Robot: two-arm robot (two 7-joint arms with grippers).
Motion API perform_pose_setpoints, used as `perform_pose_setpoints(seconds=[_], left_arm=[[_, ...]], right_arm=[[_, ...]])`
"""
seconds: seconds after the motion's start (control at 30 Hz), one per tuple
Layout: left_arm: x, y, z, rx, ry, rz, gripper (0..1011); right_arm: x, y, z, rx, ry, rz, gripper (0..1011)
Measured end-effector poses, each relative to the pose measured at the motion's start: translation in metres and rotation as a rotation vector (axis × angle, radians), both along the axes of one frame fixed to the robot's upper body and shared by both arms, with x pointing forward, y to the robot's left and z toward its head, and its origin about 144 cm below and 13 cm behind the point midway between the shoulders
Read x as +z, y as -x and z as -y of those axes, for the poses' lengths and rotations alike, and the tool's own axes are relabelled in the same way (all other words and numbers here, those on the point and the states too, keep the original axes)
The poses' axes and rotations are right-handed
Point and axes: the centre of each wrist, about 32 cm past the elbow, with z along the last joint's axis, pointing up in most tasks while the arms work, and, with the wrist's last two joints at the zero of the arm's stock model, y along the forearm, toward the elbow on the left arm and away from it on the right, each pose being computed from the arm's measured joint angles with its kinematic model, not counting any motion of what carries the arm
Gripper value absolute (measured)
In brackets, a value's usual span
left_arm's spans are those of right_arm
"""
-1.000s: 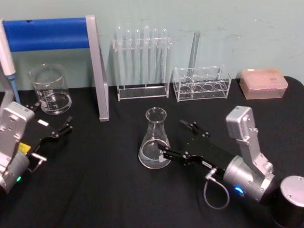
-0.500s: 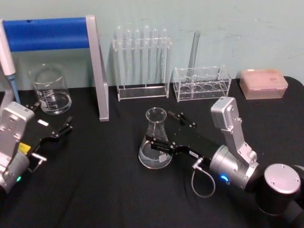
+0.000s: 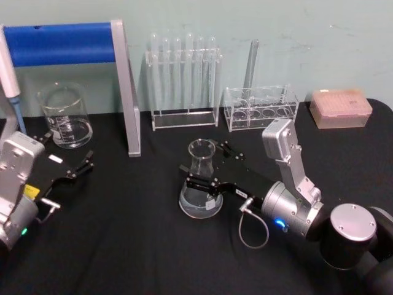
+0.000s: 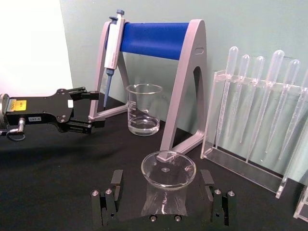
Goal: Grasp the erlenmeyer flask with one hand, shake it three times, then place it back.
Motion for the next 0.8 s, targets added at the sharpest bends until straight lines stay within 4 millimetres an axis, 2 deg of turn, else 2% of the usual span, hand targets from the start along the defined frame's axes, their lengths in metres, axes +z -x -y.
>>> perform_pose_setpoints(seconds=[0.57, 0.63, 0.8], left_arm=[[0.0, 0.0, 0.0, 0.0, 0.0, 0.0, 1001], [0.0, 0.0, 0.0, 0.0, 0.0, 0.0, 1001], [0.0, 0.0, 0.0, 0.0, 0.0, 0.0, 1001]], right_arm=[[-0.0008, -0.0012, -0.0014, -0.001, 0.006, -0.004, 999], [-0.0007, -0.0012, -0.0014, -0.001, 0.006, -0.004, 978], [-0.0007, -0.001, -0.0014, -0.001, 0.005, -0.004, 849]])
